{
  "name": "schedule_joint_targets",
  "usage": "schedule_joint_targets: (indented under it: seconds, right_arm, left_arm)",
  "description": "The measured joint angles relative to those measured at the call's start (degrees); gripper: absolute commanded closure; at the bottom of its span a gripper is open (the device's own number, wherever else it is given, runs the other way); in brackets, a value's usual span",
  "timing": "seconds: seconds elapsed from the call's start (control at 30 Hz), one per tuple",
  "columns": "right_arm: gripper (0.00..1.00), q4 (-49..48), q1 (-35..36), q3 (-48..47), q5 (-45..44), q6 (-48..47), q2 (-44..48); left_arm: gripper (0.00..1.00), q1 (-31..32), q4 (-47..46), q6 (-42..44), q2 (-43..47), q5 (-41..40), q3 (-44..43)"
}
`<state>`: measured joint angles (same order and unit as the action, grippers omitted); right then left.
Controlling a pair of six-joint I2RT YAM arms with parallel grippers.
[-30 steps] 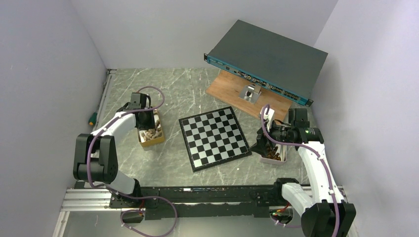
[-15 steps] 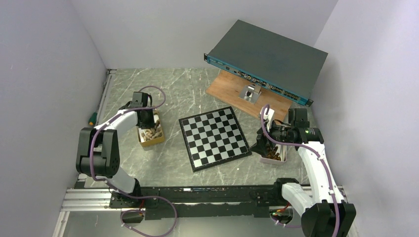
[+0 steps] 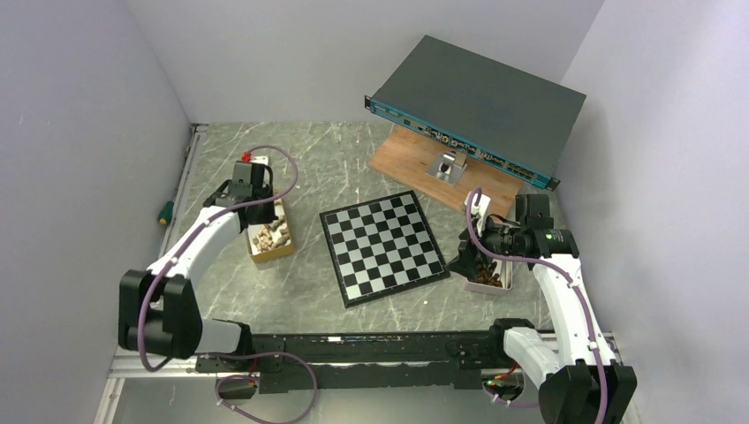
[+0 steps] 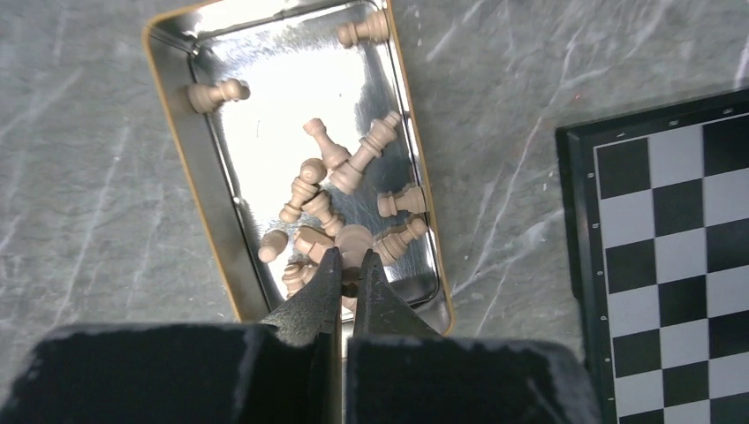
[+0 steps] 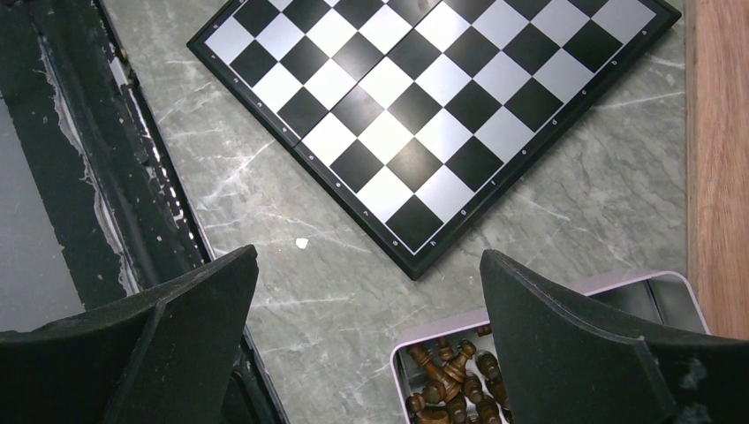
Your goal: Set up the chess pieces on the board
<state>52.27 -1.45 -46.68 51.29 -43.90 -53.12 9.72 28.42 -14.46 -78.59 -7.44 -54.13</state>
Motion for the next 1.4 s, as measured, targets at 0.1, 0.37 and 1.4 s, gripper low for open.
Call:
schedule_joint_targets:
  seconds: [0.1,0.37,1.4]
  right_arm:
    - [0.0,0.0,0.0,0.02,0.0,0.0,0.0]
    - [0.0,0.0,0.0,0.02,0.0,0.02,0.48]
    - [0.0,0.0,0.07,0.0,-0.07,0.0,-0.22]
  left_arm:
    - [1.0,-0.02,0.17,0.17,3.54,-0.22,0.0]
    - [1.0,-0.09,0.24,0.7,4.9,3.67,0.55]
    - [1.0,18.78,1.81,3.06,-23.56,9.07,-22.73]
